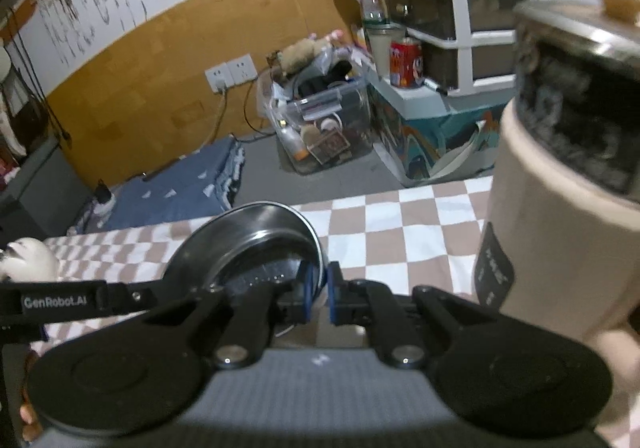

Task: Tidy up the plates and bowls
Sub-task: 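Lift the round steel bowl with both grippers and carry it over the tin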

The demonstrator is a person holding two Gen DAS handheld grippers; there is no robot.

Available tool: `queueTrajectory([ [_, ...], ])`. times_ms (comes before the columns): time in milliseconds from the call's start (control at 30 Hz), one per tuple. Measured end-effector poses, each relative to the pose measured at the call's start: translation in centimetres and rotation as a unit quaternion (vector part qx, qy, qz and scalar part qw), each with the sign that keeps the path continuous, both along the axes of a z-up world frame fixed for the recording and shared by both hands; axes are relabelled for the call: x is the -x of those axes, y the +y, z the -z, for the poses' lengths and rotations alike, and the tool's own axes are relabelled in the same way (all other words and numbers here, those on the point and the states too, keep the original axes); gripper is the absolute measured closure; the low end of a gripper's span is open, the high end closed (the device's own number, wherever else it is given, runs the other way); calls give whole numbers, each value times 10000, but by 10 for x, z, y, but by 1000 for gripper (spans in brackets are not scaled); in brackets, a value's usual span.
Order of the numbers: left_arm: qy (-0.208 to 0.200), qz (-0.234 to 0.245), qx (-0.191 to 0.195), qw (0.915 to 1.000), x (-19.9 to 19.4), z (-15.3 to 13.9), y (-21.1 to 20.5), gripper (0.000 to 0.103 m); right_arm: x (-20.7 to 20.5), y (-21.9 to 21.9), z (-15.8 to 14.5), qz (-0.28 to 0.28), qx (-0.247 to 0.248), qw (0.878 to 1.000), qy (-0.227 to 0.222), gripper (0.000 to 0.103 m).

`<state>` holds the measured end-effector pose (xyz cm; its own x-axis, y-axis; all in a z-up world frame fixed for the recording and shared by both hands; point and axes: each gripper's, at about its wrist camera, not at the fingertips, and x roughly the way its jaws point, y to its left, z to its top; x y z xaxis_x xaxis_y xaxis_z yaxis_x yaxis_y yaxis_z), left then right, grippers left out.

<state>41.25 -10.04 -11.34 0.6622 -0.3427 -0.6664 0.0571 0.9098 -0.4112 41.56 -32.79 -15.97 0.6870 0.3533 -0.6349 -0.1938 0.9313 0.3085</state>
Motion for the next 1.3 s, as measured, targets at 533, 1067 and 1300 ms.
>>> queueTrajectory([
  [533, -384, 490, -92, 9980, 118, -49, -7, 94, 124, -22, -62, -26, -353, 9970, -685, 94],
  [1067, -103, 770, -106, 9969, 226, -31, -12, 93, 233, -39, -42, 320, -658, 9969, -296, 94],
  [1300, 223, 934, -158, 9953, 253, -12, -14, 93, 262, -43, -19, 407, -747, 9964, 66, 94],
])
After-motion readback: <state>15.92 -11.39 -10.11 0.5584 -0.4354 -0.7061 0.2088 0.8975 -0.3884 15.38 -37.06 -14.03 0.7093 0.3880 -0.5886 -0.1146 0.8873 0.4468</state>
